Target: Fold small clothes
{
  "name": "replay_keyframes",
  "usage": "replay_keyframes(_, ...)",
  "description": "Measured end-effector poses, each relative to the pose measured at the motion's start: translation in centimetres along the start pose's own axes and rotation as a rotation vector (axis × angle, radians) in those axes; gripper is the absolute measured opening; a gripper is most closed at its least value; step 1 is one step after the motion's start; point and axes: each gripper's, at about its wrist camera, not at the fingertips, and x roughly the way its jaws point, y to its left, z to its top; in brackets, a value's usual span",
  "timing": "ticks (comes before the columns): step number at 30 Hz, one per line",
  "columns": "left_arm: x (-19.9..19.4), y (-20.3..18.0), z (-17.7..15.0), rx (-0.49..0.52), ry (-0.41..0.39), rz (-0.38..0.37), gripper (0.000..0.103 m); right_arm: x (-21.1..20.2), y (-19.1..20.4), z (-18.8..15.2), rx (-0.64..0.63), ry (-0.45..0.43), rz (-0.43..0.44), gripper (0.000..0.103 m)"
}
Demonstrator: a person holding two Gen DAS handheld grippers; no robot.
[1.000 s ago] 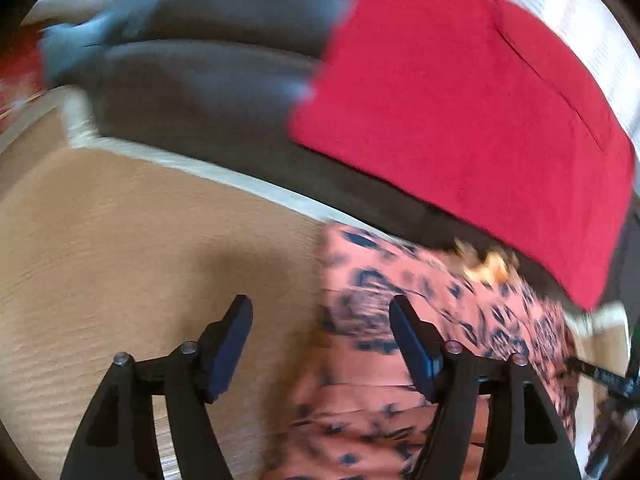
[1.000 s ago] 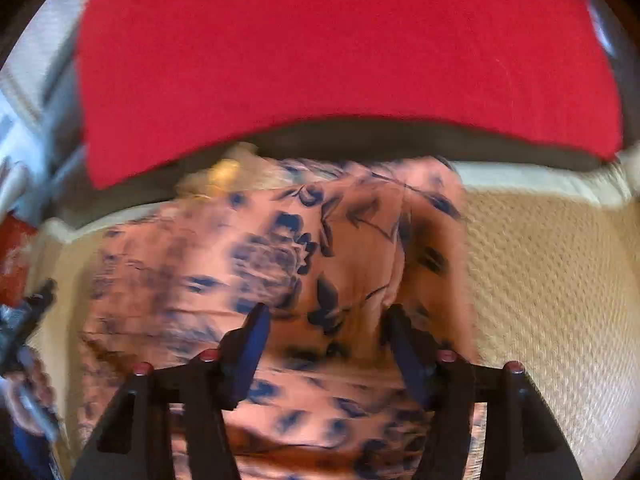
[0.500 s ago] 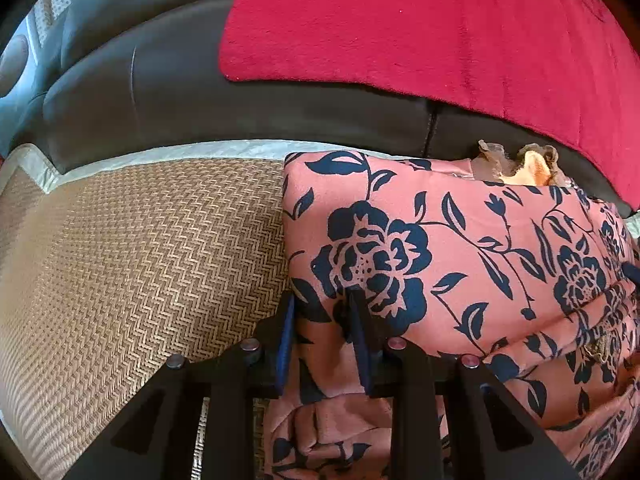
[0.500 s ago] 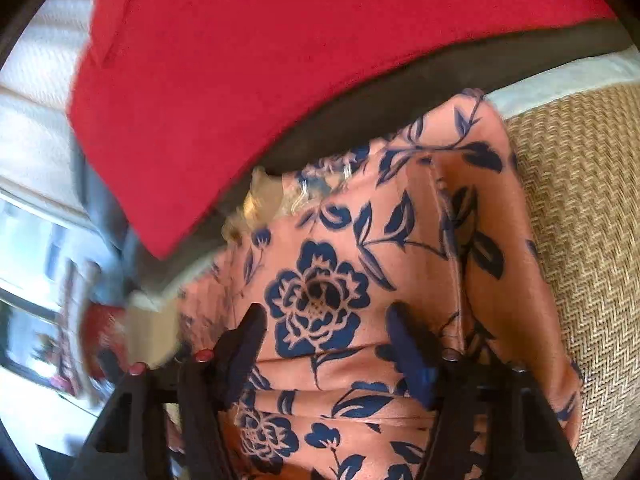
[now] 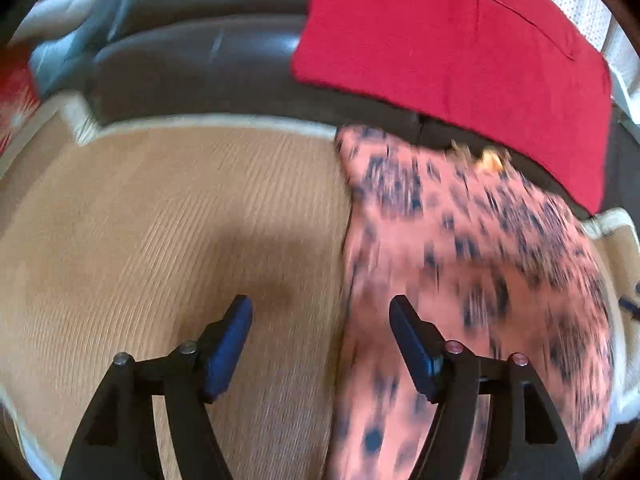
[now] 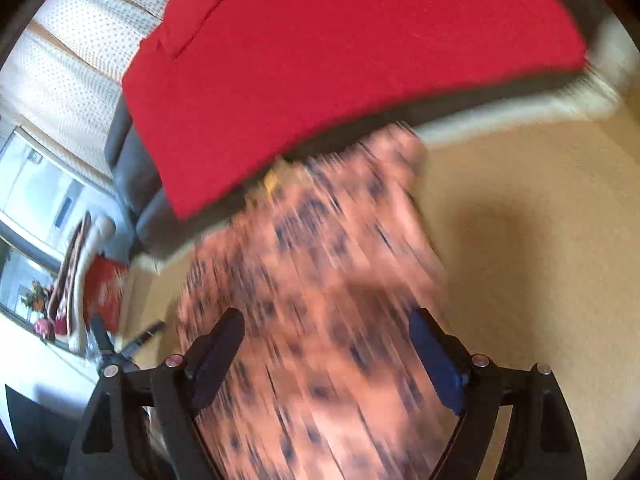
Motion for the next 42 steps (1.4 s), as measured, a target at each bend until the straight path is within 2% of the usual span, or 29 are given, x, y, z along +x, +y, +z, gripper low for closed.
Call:
replay_keyframes(4, -3.2, 1.0, -6.8, -0.042, 0.066, -0.034, 0.072, -3.9, -4.6, -9.3, 0.064, 0.101, -0.033, 0.086)
replay_keyframes(6, -4.4, 0.5, -9.8, -0.044, 0.081, -0.039, 0.072, -4.9, -5.4, -13.4, 0.102, 0.115, -0.027, 0.081)
replay_keyframes(7, -4.9, 0.2, -10.3, -0.042, 0.080, -0.039, 0.072, -5.2, -5.6, -14.8, 0.116, 0.109, -0.017, 0.080)
replay_keyframes(8, -5.3, -0.2, -11.4, -0.038, 0.080, -0.042, 0.072, -5.3, -5.7, -16.4, 0.138, 0.102, 0.002, 0.076)
replay_keyframes(11, -5.2, -1.2, -13.1, -0.044, 0.108, -0.045, 0.072, -5.3, -5.5, -18.4, 0.164, 0.086, 0.020, 0.059)
replay_keyframes(12, -5.2, -1.4, -13.7, -0.050, 0.118, -0.056, 0.072, -5.5, -5.6, -19.0, 0.172, 0.080, 0.034, 0.043)
replay_keyframes(13, -5.3, -1.6, -13.8, -0.049, 0.132, -0.058, 0.071, -5.6, -5.3, -19.0, 0.170, 0.082, 0.045, 0.034)
replay_keyframes(14, -5.1, -1.7, -13.9, -0.053, 0.133, -0.055, 0.071, -5.2, -4.9, -19.1, 0.160, 0.087, 0.052, 0.033)
replay_keyframes(17, -4.7, -2.1, -14.0, -0.072, 0.171, -0.067, 0.071, -4.4, -4.9, -19.2, 0.171, 0.093, 0.038, 0.034)
replay_keyframes(20, -4.5, -2.6, -14.6, -0.049, 0.173, -0.051, 0.070, -3.8, -4.4, -18.1, 0.184, 0.078, 0.041, 0.036)
replay_keyframes(21, -4.5, -2.4, -14.7, -0.051, 0.179, -0.045, 0.066, -3.8, -4.4, -18.2, 0.182, 0.075, 0.044, 0.036)
replay_keyframes(22, -4.4, -2.3, -14.7, -0.055, 0.187, -0.033, 0.030, -3.6, -4.5, -18.2, 0.186, 0.078, 0.052, 0.036)
replay_keyframes(23, -3.9, -2.2, -14.6, -0.059, 0.217, -0.041, 0.007, -3.3, -4.6, -18.2, 0.194, 0.082, 0.057, 0.030)
replay_keyframes(25, -3.9, -1.8, -14.6, -0.093, 0.218, -0.078, 0.006, -2.7, -4.6, -18.4, 0.205, 0.102, 0.055, 0.009)
replay_keyframes(29, -7.7, -0.3, -14.2, -0.140, 0.104, -0.073, 0.006, -4.3, -2.8, -18.4, 0.164, 0.104, 0.109, 0.008)
replay_keyframes(31, -9.0, 0.6, -14.2, -0.134, 0.079, -0.071, 0.006, -5.2, -1.6, -18.5, 0.133, 0.101, 0.121, 0.008)
replay_keyframes(35, -6.7, 1.5, -15.1, -0.146, 0.153, -0.040, 0.006, -3.4, -2.5, -20.0, 0.155, 0.183, 0.081, 0.008)
replay_keyframes(36, -6.6, 1.3, -15.1, -0.147, 0.151, -0.040, 0.006, -2.8, -3.0, -20.5, 0.182, 0.203, 0.076, 0.008)
replay_keyframes(38, -7.4, 0.4, -14.8, -0.122, 0.120, -0.040, 0.006, -3.4, -2.1, -20.5, 0.172, 0.173, 0.103, 0.008)
replay_keyframes(40, -7.0, -0.2, -14.6, -0.110, 0.128, -0.044, 0.006, -4.2, -1.3, -20.0, 0.150, 0.138, 0.122, 0.008)
replay_keyframes(42, -6.4, -0.3, -14.7, -0.120, 0.148, -0.039, 0.006, -3.3, -2.1, -20.0, 0.172, 0.172, 0.089, 0.008)
